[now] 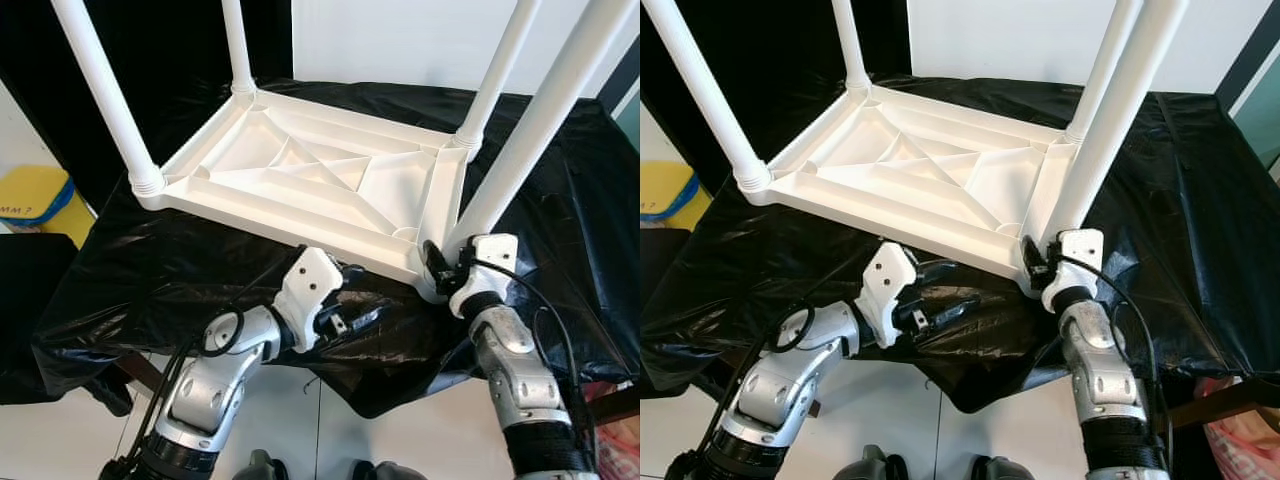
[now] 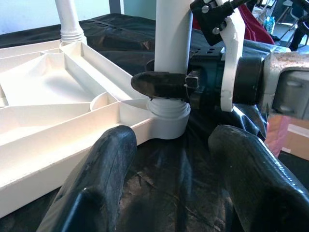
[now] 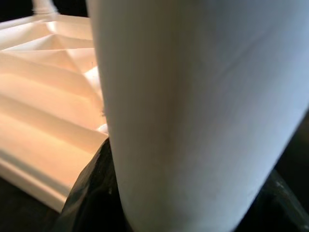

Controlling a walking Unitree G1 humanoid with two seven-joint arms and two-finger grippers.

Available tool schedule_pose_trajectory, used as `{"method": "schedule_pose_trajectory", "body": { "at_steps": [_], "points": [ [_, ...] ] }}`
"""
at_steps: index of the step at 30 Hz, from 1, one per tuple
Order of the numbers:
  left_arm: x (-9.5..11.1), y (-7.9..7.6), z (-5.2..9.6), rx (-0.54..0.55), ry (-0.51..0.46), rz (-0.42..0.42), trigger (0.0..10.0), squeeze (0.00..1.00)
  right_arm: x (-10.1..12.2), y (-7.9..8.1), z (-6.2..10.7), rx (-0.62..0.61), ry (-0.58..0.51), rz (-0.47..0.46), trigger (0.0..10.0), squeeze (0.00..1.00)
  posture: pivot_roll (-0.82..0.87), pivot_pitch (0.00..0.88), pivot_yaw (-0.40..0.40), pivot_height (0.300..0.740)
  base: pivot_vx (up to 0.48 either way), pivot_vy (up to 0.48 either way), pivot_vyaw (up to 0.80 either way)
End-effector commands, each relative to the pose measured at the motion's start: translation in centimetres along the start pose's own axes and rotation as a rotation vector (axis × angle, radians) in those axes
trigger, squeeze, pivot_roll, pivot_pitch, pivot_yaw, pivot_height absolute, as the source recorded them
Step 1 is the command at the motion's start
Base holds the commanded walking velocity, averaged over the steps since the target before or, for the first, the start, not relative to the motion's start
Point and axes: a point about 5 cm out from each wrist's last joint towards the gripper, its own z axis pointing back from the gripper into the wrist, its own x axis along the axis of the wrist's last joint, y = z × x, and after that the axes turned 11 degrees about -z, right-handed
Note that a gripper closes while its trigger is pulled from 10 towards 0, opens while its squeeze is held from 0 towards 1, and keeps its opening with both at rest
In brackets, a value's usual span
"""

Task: Building children table

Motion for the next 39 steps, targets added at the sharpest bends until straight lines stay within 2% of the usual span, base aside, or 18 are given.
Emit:
{"method": "schedule_pose_trajectory", "body": {
  "at_steps": [1,8,27,28,30,31,36,38,39],
  "points": [
    [-0.1,-0.2,-0.1,0.058,0.021,0.004,10.0,0.00,-1.3,-1.2,0.8,-0.121,0.064,0.027,10.0,0.00,0.01,0.125,-0.075,0.740,0.000,0.000,0.00],
    [-0.2,-0.3,-0.2,0.046,0.016,0.011,10.0,0.00,-2.0,-0.1,1.9,-0.275,0.061,0.014,10.0,0.00,0.00,0.125,-0.067,0.740,0.000,0.000,0.00],
    [-0.3,-0.4,-0.3,0.024,0.018,0.013,10.0,0.00,-1.0,1.6,2.0,-0.213,0.017,-0.010,10.0,0.02,-0.02,0.133,-0.050,0.740,0.000,0.000,0.00],
    [-0.3,-0.4,-0.3,0.025,0.019,0.014,10.0,0.00,-0.8,1.6,2.0,-0.206,0.007,-0.011,10.0,0.65,-0.02,0.133,-0.049,0.740,0.000,0.000,0.00],
    [-0.3,-0.3,-0.2,0.027,0.019,0.014,10.0,0.00,-0.7,1.6,2.0,-0.203,0.001,-0.011,10.0,0.65,-0.02,0.133,-0.049,0.740,0.000,0.000,0.00],
    [-0.3,-0.3,-0.2,0.028,0.019,0.014,10.0,0.00,-0.5,1.6,2.0,-0.195,-0.005,-0.014,10.0,1.00,-0.02,0.134,-0.049,0.740,0.000,0.000,0.00],
    [-0.3,-0.3,-0.2,0.030,0.020,0.015,10.0,0.00,0.2,1.1,2.2,-0.129,-0.040,-0.015,10.0,1.00,-0.02,0.136,-0.047,0.740,0.000,0.000,0.00],
    [-0.3,-0.2,-0.2,0.032,0.020,0.014,10.0,0.00,0.6,0.6,2.4,-0.048,-0.042,-0.029,10.0,1.00,-0.02,0.137,-0.041,0.740,0.000,0.000,0.00],
    [-0.3,-0.2,-0.2,0.032,0.020,0.014,10.0,0.00,0.6,0.6,2.4,-0.048,-0.042,-0.029,10.0,1.00,-0.02,0.137,-0.041,0.740,0.000,0.000,0.00]
  ]
}}
